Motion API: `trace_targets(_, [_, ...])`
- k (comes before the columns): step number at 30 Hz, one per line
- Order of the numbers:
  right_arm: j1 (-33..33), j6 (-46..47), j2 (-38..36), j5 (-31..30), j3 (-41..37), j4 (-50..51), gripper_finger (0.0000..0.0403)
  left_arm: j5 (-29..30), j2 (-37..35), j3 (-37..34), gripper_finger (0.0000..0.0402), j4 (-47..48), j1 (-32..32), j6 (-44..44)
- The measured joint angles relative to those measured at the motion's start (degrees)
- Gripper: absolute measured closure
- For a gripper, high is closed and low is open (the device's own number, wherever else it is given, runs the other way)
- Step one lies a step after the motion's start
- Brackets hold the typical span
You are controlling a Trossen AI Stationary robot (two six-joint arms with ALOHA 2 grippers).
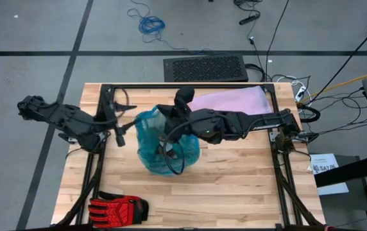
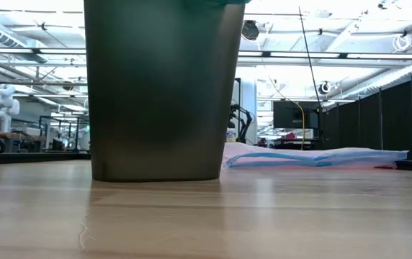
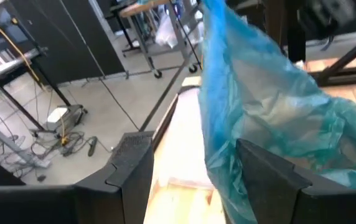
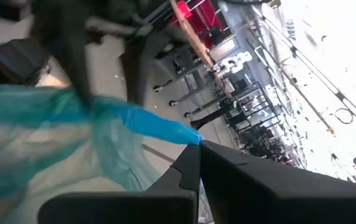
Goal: Place trash/remove bag and relplace
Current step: Close the trash bag
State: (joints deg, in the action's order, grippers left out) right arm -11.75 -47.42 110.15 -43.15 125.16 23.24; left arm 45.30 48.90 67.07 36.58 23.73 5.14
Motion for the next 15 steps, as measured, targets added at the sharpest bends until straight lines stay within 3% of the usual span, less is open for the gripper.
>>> trace_targets(3, [0.0,2.0,0.0,0.3,0.0,1.6,0.0403,-0.1,-2.6,0.0,0.0180,0.4,0.0,1.0])
trace_targets(8, [0.0,3.0,0.0,2.0,0.0,3.2,0.0403,-5.6,-6.5,0.0,0.0180,1.4,0.0,2.7])
trace_targets(11, [0.0,3.7,0.0,5.7,0.0,4.0,0.0403,-5.9,-7.8,-0.9,0.0180,2.1,-0.2,5.8])
trace_targets(15, [-0.2,3.9,0.1,7.8,0.0,3.4,0.0403,-10.6,-8.1,-0.9,0.0200,3.2,-1.6,8.4])
